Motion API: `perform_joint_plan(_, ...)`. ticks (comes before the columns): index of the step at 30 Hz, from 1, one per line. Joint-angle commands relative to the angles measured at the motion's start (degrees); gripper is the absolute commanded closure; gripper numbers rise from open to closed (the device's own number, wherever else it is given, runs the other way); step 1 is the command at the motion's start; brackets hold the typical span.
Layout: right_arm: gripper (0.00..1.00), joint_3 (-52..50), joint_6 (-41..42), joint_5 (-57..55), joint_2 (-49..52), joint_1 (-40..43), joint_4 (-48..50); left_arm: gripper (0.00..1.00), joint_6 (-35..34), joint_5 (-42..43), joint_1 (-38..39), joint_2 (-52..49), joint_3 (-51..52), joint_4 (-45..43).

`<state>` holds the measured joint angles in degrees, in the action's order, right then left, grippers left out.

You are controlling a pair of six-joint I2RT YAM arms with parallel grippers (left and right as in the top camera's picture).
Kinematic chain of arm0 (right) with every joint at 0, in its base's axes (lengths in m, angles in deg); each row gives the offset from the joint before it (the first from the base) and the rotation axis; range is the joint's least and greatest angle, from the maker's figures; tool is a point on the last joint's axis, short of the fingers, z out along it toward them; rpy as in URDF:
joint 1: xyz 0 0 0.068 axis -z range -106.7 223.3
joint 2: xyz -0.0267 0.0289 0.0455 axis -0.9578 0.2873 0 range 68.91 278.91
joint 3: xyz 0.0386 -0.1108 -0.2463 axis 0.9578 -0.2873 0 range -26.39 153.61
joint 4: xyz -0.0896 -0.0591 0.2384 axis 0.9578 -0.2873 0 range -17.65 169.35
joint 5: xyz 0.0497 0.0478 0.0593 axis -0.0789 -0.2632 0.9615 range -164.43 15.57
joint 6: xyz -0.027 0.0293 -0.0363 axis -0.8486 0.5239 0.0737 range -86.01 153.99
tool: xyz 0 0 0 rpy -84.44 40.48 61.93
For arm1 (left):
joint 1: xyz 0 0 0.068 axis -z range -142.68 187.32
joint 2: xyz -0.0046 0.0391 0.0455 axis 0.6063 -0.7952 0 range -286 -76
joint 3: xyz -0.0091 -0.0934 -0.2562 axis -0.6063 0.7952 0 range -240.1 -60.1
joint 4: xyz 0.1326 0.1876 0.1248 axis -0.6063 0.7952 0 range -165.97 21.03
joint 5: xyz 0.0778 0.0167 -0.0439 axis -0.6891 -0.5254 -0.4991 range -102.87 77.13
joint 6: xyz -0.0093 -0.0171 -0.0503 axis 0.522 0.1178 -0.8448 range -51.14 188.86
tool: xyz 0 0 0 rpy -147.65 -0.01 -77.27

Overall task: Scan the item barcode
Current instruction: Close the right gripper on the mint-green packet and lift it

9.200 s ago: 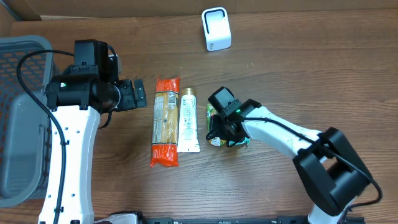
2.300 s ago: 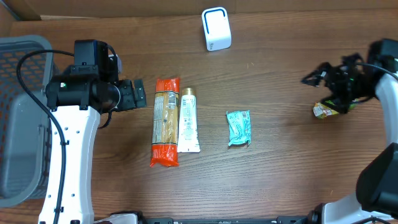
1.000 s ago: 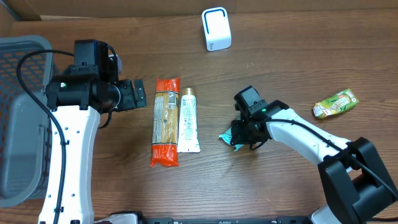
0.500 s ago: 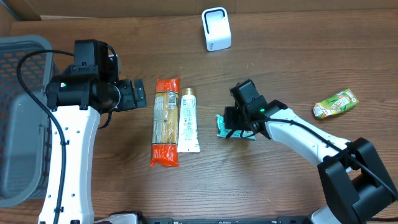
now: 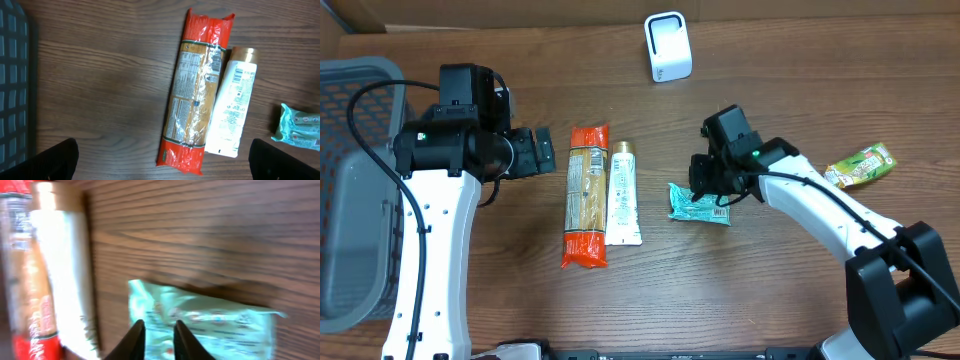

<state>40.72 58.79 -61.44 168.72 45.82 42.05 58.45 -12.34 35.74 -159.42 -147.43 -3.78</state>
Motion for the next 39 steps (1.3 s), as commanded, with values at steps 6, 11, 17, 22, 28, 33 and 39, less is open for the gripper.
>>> perform_joint_plan(6,0.81,1.38,5.79,2.05,2.27,-9.07,2.58,0.00,-0.55,-0.76,0.11,0.26,0.42,-0.09)
perform_joint_plan(11,0.82,1.38,9.42,-0.09,6.51,-11.85,3.48,0.01,-0.55,-0.76,0.11,0.26,0.42,-0.09)
perform_joint_plan(17,0.84,1.38,9.29,-3.32,6.99,-11.52,-6.34,0.01,-0.55,-0.74,0.11,0.26,0.42,-0.09)
perform_joint_plan(22,0.85,1.38,9.29,-11.93,6.99,-9.33,-17.53,0.01,-0.55,-0.74,0.11,0.26,0.42,-0.09)
perform_joint_plan(28,0.86,1.38,8.37,-22.91,6.99,-2.58,-19.26,0.00,-0.55,-0.74,0.13,0.26,0.42,-0.09)
perform_joint_plan(33,0.85,1.38,-4.00,-11.65,6.99,3.32,0.57,0.00,-0.55,-0.74,0.11,0.26,0.42,-0.09)
perform_joint_plan(39,0.70,2.62,-6.51,1.29,6.99,4.04,15.37,0.00,-0.55,-0.74,0.13,0.26,0.42,-0.07)
